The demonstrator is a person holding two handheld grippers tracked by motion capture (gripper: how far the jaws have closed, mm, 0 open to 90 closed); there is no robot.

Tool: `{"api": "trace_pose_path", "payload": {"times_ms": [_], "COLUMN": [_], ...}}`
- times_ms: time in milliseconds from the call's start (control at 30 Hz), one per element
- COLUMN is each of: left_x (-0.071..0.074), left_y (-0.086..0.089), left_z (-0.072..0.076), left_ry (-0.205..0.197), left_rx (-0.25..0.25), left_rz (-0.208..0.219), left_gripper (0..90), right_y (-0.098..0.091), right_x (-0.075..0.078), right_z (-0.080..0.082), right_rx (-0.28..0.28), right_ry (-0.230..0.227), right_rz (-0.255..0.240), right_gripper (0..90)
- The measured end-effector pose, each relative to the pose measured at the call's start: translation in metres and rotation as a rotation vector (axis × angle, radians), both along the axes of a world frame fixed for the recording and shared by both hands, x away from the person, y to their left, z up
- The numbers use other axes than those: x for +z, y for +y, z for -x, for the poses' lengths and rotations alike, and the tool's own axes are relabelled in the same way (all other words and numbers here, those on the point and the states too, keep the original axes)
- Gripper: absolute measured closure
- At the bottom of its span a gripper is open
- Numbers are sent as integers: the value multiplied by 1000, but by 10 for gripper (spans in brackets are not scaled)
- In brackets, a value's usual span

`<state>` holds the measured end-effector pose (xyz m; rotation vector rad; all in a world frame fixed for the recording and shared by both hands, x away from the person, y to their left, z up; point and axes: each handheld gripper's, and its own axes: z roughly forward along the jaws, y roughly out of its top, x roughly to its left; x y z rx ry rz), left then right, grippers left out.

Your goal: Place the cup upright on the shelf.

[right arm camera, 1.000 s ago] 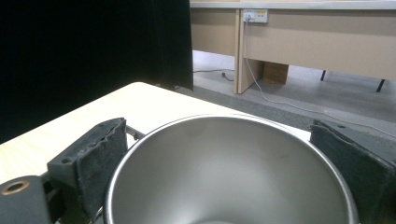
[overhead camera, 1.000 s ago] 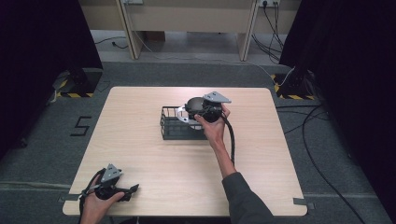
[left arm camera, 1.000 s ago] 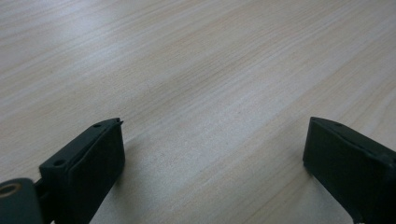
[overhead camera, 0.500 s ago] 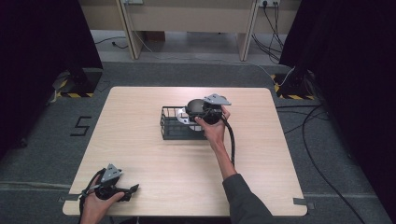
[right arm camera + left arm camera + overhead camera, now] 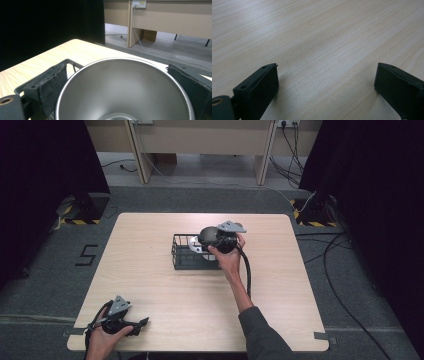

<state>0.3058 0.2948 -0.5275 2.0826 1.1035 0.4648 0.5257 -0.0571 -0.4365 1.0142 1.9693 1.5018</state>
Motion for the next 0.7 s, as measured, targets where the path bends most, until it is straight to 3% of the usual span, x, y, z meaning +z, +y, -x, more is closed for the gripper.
{"api": "trace_pose_path", "payload": {"times_ms": [467, 600, 700], "left_x": [0, 0, 0], "left_y": [0, 0, 0], "left_z": [0, 0, 0], "left_ry": [0, 0, 0], "left_rx": [0, 0, 0], "left_rz": [0, 0, 0], "left_gripper": [47, 47, 47], "right_y": [-1, -2, -3], "right_x": [4, 10, 15], "right_z": [-1, -1, -1], "right_rx": [8, 7, 9], "right_ry": [2, -6, -22], "right_rz": [-6, -38, -33], "right_gripper": [58, 89, 142]}}
